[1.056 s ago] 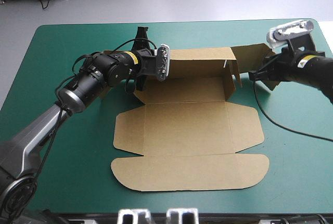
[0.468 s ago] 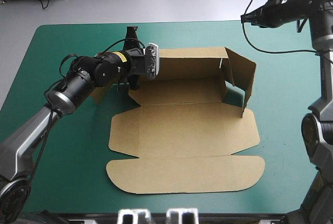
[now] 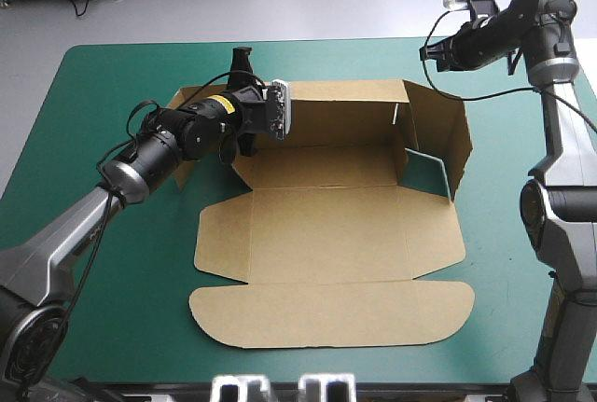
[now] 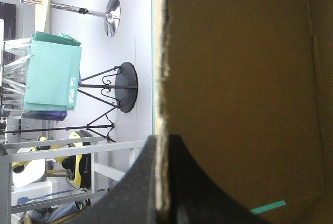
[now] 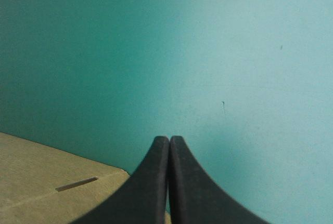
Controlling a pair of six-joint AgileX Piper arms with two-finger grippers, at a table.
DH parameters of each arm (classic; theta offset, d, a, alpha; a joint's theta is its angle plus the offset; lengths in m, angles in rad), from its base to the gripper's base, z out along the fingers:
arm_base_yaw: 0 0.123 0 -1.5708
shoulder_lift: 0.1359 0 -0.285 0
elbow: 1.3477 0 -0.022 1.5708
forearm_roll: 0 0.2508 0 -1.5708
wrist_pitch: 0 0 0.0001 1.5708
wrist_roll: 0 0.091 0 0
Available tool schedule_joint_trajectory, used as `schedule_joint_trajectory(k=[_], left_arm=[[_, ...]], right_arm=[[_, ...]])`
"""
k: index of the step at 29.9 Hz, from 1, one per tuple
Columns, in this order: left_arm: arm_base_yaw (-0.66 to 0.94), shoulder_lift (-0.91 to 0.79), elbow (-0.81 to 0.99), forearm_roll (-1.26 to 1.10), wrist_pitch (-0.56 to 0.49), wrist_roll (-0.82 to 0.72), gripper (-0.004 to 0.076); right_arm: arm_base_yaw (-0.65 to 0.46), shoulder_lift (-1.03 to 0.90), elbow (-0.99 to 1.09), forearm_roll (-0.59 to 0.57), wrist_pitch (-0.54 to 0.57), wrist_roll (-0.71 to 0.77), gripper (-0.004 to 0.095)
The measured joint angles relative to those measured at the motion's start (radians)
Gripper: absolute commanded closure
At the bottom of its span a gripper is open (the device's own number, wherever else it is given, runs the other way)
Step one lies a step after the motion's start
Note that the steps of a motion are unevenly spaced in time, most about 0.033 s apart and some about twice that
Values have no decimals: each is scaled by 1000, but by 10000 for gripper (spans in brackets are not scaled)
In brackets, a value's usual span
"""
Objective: Fold the box
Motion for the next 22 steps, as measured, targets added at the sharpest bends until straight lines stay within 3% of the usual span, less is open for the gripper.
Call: schedule_joint_trajectory(k=[13, 22], left_arm=[[0, 36, 0, 1, -64, 3, 733], [0, 49, 0, 2, -92, -1, 733]], right_arm=[[0, -35, 263, 47, -15, -59, 927], [0, -185, 412, 220, -12, -218, 926]])
